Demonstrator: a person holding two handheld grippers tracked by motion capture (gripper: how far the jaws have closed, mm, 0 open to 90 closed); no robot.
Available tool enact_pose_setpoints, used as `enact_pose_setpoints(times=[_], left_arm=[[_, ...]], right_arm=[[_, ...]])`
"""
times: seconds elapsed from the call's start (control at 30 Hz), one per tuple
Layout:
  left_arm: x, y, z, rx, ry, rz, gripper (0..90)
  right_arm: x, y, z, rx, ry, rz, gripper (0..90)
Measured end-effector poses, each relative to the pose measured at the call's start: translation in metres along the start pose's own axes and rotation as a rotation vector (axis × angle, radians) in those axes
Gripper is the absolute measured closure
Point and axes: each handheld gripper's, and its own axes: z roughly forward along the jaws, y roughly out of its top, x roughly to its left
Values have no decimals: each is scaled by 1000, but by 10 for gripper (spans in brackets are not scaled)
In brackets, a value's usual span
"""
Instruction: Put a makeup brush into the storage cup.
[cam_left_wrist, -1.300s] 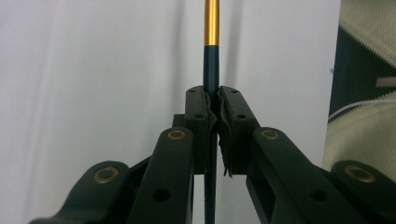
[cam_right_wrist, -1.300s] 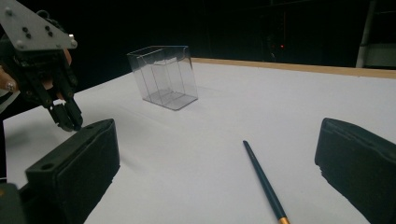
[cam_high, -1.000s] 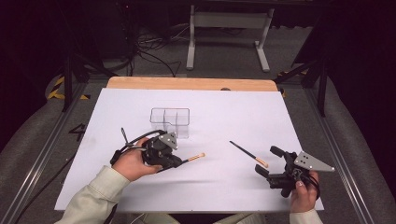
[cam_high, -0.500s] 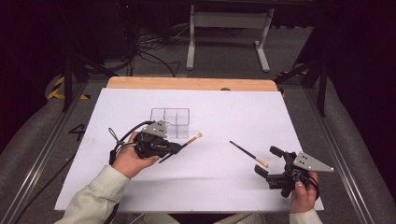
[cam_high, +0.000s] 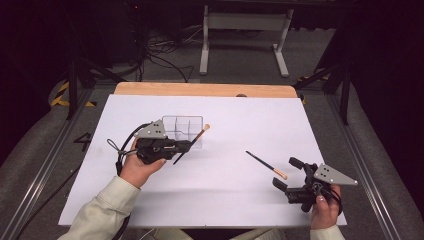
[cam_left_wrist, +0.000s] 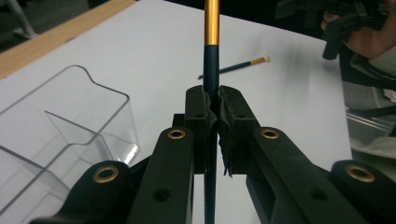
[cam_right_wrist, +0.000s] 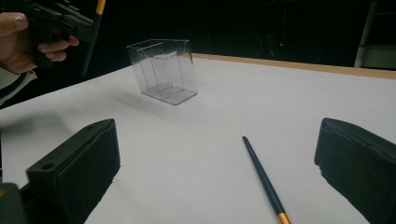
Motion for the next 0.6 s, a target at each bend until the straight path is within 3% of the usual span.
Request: enact_pose_setpoints(times=[0.1,0.23,0.33,0.6], left_arm=[[2,-1,-1,-35,10,-13,830],[7,-3,-7,-120,32,-34,829],[9,-4,-11,-164,25,-47,829],[14,-8,-15,-269,34,-44,829]], right_arm=[[0,0,0,1,-1,-2,5],[0,0,0,2,-2,-2,5],[0,0,0,3,-1,-2,5],[0,0,1,5,3,-3,5]])
